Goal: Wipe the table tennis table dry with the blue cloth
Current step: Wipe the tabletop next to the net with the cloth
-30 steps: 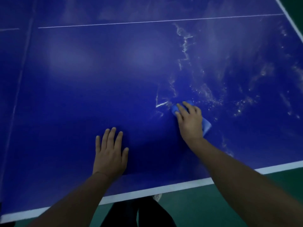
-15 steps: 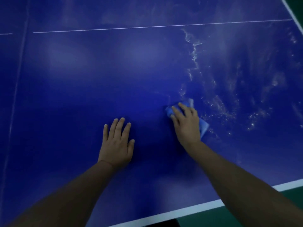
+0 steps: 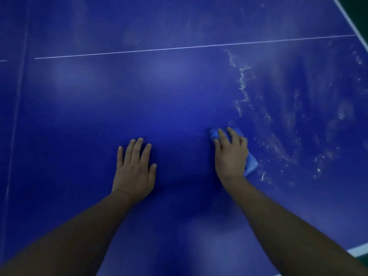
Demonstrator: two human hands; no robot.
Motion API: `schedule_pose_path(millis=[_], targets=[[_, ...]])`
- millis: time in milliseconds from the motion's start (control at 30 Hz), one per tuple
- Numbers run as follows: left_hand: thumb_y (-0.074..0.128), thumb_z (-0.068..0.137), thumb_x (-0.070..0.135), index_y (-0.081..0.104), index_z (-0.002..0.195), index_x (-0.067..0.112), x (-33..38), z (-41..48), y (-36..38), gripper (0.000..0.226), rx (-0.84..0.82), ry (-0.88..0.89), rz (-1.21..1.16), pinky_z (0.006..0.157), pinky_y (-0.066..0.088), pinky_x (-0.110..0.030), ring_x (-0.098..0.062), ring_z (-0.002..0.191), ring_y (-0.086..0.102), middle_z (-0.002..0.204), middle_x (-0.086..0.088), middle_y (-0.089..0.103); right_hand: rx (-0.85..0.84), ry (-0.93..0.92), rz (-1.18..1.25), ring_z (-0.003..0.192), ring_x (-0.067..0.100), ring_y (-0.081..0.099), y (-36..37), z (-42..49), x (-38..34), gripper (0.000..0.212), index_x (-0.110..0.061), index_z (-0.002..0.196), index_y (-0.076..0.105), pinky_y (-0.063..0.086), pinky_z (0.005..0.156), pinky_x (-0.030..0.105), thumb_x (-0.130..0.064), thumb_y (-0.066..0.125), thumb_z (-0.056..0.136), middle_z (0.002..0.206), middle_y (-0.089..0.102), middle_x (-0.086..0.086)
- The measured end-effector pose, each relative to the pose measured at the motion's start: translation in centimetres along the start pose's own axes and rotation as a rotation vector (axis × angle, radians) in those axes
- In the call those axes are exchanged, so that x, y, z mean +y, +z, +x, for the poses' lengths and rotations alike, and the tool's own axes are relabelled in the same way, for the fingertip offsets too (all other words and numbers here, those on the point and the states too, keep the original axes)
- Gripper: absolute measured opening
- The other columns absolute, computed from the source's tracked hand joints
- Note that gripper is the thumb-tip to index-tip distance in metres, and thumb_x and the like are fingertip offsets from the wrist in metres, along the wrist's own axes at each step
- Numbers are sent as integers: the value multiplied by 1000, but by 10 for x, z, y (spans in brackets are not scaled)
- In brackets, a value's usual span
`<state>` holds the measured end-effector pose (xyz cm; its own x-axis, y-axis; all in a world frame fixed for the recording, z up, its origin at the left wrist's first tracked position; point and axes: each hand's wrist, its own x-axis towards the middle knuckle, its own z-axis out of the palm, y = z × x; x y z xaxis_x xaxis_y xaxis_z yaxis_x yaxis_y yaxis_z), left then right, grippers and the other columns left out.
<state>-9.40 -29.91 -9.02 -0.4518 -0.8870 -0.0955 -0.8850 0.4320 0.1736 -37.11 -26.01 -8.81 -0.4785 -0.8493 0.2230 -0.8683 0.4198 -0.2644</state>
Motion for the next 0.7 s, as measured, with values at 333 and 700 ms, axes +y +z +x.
schedule_pose_path(millis=[333, 700], targets=[[31, 97, 47, 44, 146, 6, -4, 5, 7, 66, 31, 10, 24, 119, 10, -59, -34, 148, 22, 156, -18, 35, -60, -218, -47, 110, 39, 57, 44, 46, -64, 42, -17, 129, 65, 46, 91, 43, -33, 41, 98, 135, 61, 10], [28, 97, 49, 41, 149, 7, -3, 4, 6, 68, 17, -1, 6, 120, 12, -60, -33, 150, 19, 158, -16, 32, -160, -449, 54, 111, 35, 55, -6, -93, -38, 35, -18, 130, 64, 51, 89, 45, -28, 51, 99, 135, 61, 11]])
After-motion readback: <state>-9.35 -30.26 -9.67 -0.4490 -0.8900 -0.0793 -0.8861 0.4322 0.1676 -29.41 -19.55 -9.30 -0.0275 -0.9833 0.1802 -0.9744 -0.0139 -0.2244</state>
